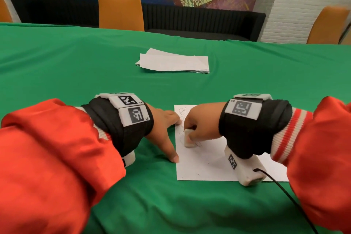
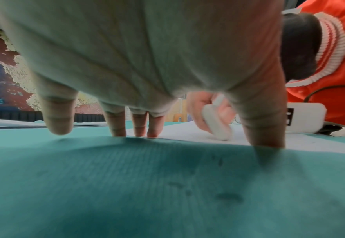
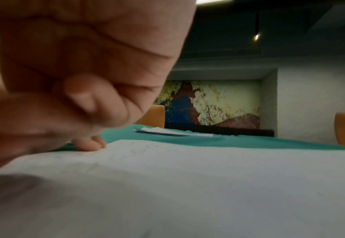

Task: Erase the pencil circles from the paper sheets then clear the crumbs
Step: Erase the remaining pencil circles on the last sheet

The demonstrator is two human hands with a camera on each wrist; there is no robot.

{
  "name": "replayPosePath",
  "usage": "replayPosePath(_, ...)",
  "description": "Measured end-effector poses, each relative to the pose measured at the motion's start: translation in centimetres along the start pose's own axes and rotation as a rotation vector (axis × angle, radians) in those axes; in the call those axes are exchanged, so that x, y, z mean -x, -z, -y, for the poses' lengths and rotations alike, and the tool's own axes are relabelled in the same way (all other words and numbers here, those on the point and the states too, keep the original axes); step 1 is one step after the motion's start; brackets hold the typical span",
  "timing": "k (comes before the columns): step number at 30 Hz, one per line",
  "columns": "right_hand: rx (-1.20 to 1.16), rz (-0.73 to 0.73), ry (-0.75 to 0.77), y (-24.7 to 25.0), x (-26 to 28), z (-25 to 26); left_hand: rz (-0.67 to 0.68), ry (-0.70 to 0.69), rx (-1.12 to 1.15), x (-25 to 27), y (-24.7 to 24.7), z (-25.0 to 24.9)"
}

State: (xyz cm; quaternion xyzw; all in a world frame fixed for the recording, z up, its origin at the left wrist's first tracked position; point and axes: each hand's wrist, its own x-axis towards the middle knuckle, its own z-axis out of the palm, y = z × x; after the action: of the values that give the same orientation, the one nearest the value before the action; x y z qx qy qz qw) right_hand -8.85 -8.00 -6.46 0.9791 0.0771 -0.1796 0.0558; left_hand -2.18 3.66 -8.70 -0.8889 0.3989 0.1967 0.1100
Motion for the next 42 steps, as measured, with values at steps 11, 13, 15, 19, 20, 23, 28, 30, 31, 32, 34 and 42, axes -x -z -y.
replayPosePath(11,-0.062,0.042,-0.012,-0.3,0.1,-0.4,-0.003,0.006,0.005,-0.2,-0.1,0.1)
replayPosePath(13,-0.041,0.068,0.024,-0.4,0.2,0.0,-0.002,0.004,0.009,-0.2,-0.1,0.1)
replayPosePath(15,-0.027,0.081,0.038,-0.3,0.1,0.3,0.000,0.001,0.008,-0.2,-0.1,0.1)
replayPosePath(19,0.011,-0.032,-0.007,-0.1,-0.2,-0.1,0.000,-0.001,0.004,-0.1,0.0,0.1)
replayPosePath(20,0.013,-0.041,0.002,-0.1,-0.2,-0.1,0.000,-0.002,0.002,-0.1,0.0,0.0)
replayPosePath(23,0.000,0.030,0.048,-0.2,-0.1,0.6,-0.003,-0.008,0.001,-0.1,0.0,0.1)
replayPosePath(28,0.017,-0.017,0.005,0.1,-0.6,0.3,-0.001,-0.007,0.001,-0.1,0.0,0.1)
replayPosePath(30,0.008,-0.041,0.011,0.1,-0.6,0.5,-0.001,-0.007,0.006,-0.2,0.0,0.2)
replayPosePath(31,-0.001,-0.025,0.030,0.0,-0.6,0.7,-0.003,-0.010,0.011,-0.2,-0.1,0.2)
replayPosePath(32,-0.010,0.002,0.051,-0.1,-0.5,0.9,-0.007,-0.014,0.018,-0.3,-0.1,0.3)
replayPosePath(34,-0.029,0.032,0.063,-0.1,-0.6,1.1,-0.014,-0.022,0.031,-0.4,-0.2,0.5)
replayPosePath(42,-0.038,0.007,0.051,-0.1,-0.7,0.9,-0.005,-0.014,0.023,-0.4,-0.2,0.4)
